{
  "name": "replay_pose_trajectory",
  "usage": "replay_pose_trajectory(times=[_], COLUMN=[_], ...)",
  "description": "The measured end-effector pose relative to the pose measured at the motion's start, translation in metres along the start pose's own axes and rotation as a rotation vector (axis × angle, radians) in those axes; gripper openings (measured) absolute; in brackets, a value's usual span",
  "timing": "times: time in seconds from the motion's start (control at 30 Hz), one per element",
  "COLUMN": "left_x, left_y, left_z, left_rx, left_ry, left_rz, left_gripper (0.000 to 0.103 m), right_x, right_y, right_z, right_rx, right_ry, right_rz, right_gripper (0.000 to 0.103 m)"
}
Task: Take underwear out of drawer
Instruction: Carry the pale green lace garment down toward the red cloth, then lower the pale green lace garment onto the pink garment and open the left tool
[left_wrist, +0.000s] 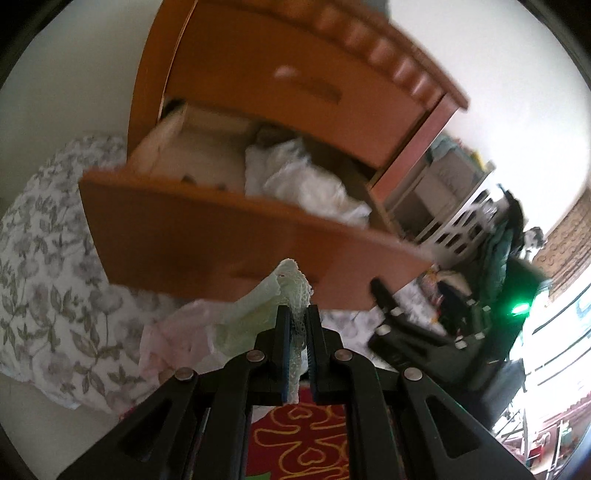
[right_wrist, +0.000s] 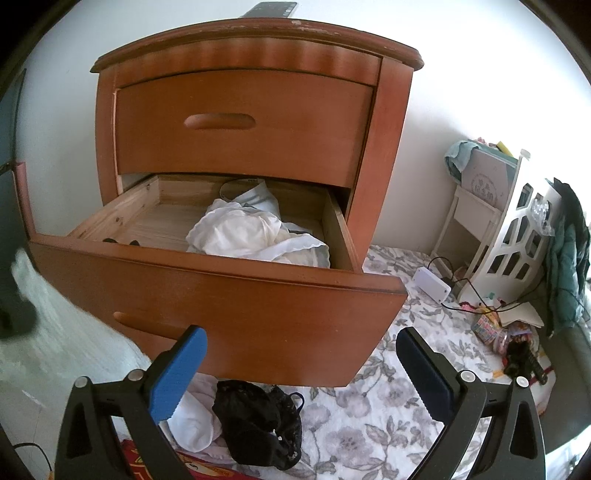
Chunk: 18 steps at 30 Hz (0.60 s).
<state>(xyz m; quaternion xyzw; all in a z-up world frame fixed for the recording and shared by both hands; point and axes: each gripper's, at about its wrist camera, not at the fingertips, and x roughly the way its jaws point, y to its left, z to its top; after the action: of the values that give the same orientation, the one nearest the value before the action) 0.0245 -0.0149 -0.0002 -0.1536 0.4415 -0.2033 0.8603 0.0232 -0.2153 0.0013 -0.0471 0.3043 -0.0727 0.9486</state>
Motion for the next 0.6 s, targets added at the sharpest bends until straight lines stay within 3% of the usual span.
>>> replay_pose_trajectory(times=[0.27, 0.6], left_x=[0.035, 0.051], left_y=[0.016, 0.032], left_z=[-0.016, -0.023], left_rx=[-0.020, -0.059], left_ry=[0.090, 0.134], left_rz=[0.058, 0.116], left_gripper=[0.008, 0.008], right_x=[0.000, 0.000], right_y=[0.000, 0.000], right_z=[0.000, 0.000], right_rx=[0.000, -0.001], right_ry=[0.002, 0.003], right_rz=[0.000, 0.000], right_gripper=[0.103, 0.103])
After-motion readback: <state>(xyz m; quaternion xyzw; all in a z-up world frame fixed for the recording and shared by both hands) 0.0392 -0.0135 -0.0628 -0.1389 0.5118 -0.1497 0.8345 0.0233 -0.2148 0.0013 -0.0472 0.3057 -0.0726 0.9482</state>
